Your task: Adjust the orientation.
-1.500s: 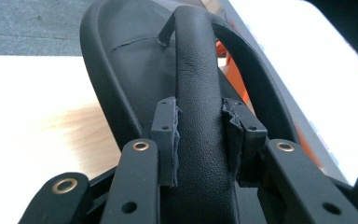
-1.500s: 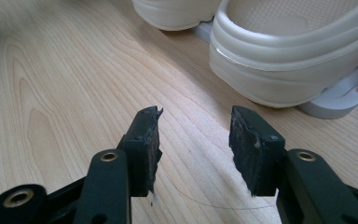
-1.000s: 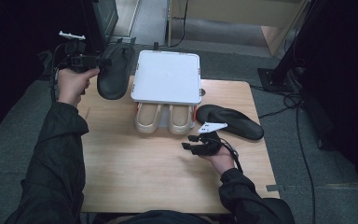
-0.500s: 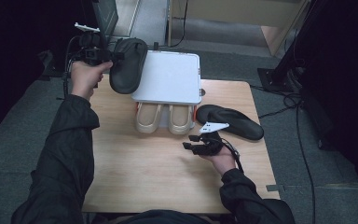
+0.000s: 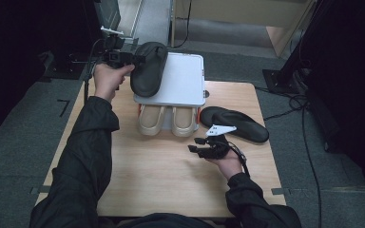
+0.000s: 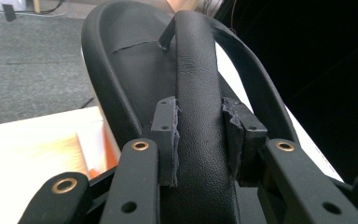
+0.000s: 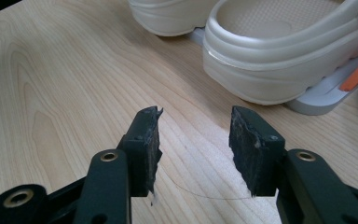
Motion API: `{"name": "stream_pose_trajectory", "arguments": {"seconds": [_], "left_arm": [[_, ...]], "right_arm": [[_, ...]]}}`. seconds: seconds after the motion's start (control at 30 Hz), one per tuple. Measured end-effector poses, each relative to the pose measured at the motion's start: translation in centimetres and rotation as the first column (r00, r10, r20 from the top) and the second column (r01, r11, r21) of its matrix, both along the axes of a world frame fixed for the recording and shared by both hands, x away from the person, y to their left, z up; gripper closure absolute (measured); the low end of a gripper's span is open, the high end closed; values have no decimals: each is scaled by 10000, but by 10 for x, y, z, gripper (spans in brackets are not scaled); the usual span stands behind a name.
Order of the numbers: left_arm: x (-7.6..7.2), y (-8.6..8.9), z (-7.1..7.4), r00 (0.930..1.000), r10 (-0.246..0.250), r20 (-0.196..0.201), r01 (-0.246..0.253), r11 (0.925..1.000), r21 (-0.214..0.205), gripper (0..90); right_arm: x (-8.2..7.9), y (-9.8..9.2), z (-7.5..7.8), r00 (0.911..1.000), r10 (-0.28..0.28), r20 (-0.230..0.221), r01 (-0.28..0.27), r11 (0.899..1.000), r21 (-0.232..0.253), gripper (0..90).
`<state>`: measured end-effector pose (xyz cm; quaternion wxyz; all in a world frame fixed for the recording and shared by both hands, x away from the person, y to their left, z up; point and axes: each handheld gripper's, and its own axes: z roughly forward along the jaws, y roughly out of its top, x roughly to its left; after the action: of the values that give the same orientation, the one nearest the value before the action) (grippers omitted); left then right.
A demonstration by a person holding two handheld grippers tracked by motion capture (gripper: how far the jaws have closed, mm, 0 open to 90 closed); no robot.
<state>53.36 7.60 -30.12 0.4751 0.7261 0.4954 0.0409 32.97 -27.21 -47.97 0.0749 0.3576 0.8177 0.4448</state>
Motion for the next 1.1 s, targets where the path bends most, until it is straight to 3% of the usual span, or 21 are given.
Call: {"name": "stream_pose_trajectory", "arguments": {"seconds": [0.33,0.7,0.9,1.1], "left_arm": [[1,-22,-8,9996,-270,-70,271,9995,150,682],[1,-34,-18,9978,-619,-224,634,9952,742,680],[1,-27,-32,9981,-436,-437,438,9990,53,677],[0,-28,-30,9980,-528,-348,539,9981,300,660]], "right_arm": [[-3,-4,-1,9998,-180,-7,180,9998,18,532],[-3,-7,2,9997,-211,115,210,9997,94,532],[-1,-8,3,9996,-283,88,282,9995,172,532],[3,-10,6,9995,-299,105,296,9991,294,537]]}}
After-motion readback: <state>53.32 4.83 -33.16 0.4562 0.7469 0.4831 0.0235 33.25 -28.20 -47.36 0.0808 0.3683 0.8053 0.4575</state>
